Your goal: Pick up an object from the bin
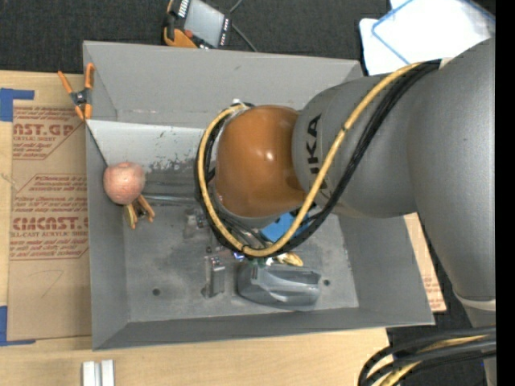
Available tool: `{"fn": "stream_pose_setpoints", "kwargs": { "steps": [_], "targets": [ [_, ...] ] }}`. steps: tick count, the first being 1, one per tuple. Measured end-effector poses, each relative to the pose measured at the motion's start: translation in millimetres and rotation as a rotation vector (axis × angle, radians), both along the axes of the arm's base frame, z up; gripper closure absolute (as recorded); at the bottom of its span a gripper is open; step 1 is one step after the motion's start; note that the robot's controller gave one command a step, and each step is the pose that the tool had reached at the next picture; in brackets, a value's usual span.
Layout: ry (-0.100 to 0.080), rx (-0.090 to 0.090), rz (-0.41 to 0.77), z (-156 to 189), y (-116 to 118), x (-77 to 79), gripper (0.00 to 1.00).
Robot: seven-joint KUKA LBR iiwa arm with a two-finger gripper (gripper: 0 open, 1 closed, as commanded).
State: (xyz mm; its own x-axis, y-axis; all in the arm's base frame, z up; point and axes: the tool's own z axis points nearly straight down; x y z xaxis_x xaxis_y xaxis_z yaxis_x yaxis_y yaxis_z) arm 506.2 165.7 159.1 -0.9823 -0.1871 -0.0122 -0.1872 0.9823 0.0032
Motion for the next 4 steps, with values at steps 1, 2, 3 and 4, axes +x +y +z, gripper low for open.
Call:
{"fn": "stream_pose_setpoints", "kwargs": {
  "steps": [1,2,3,4],
  "targets": [
    [0.007,0.0,-0.15,41.4,31.1,36.3,0.0],
    [0.008,-0.005,0.222,-18.2,-28.1,-5.8,0.0],
    [0.003,0.001,0.065,-23.3,-33.5,-9.4,0.0],
    [0.01,-0.004,0.219,8.2,-32.1,-4.0,0.0]
  ]
}}
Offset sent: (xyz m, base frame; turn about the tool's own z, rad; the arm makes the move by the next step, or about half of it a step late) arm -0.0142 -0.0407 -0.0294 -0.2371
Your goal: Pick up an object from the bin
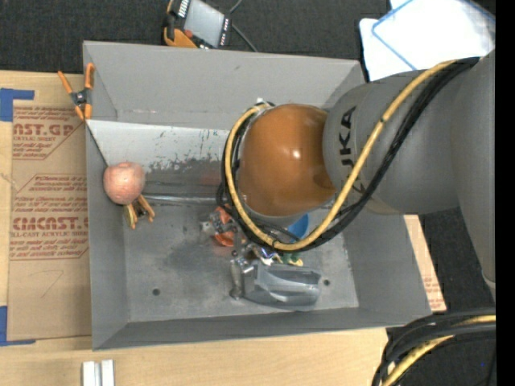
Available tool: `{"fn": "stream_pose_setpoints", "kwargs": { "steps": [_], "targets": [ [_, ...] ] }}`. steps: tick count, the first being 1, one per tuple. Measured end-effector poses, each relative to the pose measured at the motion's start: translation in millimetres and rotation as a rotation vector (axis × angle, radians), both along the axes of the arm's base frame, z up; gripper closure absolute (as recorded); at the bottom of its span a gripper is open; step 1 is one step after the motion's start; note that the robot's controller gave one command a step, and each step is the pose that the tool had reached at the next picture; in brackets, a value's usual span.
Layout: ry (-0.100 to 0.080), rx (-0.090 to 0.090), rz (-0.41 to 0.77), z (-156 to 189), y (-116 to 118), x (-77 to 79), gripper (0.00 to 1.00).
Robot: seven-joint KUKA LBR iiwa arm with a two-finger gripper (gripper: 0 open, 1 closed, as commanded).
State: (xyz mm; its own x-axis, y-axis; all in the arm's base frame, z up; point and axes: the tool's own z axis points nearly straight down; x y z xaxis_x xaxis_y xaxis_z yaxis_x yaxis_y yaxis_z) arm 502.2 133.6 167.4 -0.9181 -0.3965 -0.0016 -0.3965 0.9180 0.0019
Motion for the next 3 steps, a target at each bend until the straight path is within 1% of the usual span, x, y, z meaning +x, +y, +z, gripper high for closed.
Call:
{"fn": "stream_pose_setpoints", "kwargs": {
  "steps": [1,2,3],
  "targets": [
    [-0.009,0.007,0.057,-87.8,-1.8,-14.5,0.0],
    [-0.004,0.003,0.013,18.2,-0.8,11.3,0.0],
    [-0.013,0.004,-0.009,67.8,0.1,25.9,0.0]
  ]
}}
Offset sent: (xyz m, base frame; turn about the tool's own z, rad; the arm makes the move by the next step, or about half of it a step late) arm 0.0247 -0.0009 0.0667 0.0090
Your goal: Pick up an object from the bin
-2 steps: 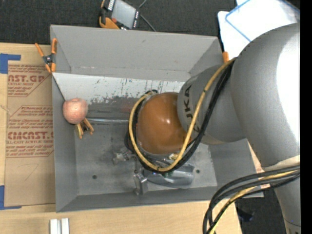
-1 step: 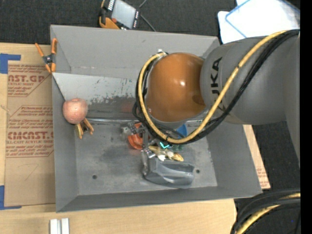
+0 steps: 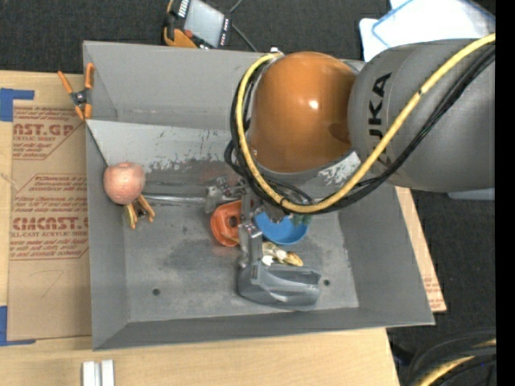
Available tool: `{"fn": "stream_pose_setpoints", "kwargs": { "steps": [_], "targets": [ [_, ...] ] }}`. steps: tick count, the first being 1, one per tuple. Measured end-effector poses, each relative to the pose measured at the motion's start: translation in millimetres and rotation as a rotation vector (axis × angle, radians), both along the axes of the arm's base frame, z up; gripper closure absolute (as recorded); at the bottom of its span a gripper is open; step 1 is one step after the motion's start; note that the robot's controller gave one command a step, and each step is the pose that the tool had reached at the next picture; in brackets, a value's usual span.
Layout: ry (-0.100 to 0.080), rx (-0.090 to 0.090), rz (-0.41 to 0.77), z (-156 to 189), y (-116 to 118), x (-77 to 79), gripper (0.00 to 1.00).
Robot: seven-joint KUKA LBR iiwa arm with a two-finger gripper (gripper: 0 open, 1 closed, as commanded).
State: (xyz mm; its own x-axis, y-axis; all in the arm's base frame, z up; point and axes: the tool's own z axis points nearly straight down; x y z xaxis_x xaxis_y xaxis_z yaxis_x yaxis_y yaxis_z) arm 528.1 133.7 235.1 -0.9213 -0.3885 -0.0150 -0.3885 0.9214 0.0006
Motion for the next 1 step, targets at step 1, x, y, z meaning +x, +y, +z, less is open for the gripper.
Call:
{"fn": "stream_pose_setpoints", "kwargs": {
  "steps": [1],
  "targets": [
    [0.0,0.0,0.028,-5.2,-0.3,-1.6,0.0]
  ]
}}
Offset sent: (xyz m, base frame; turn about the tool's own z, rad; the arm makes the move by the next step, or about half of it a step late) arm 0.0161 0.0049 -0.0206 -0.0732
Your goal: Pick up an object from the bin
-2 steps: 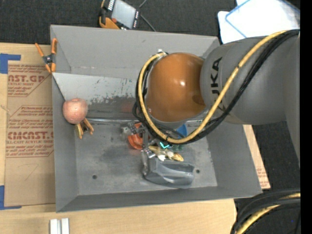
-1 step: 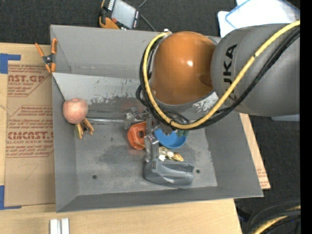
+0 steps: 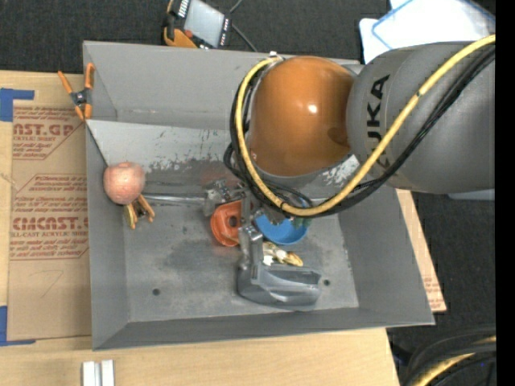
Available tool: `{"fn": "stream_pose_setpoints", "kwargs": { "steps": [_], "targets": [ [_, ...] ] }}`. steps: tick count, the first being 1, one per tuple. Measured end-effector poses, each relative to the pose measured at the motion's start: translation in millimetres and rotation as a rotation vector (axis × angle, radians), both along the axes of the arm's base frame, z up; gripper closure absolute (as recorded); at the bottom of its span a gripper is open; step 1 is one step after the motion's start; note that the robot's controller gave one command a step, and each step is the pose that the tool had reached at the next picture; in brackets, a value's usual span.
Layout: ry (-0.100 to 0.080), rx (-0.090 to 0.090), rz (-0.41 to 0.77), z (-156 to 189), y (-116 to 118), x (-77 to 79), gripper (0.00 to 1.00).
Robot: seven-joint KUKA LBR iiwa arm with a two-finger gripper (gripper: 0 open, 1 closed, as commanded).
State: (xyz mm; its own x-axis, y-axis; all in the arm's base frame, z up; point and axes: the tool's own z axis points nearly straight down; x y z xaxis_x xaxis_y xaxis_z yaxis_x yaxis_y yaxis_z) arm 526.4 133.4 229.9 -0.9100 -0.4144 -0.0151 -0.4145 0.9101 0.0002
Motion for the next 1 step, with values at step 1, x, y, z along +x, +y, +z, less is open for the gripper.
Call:
{"fn": "stream_pose_setpoints", "kwargs": {
  "steps": [1],
  "targets": [
    [-0.001,0.002,0.045,-14.8,5.9,17.7,0.0]
  ]
}}
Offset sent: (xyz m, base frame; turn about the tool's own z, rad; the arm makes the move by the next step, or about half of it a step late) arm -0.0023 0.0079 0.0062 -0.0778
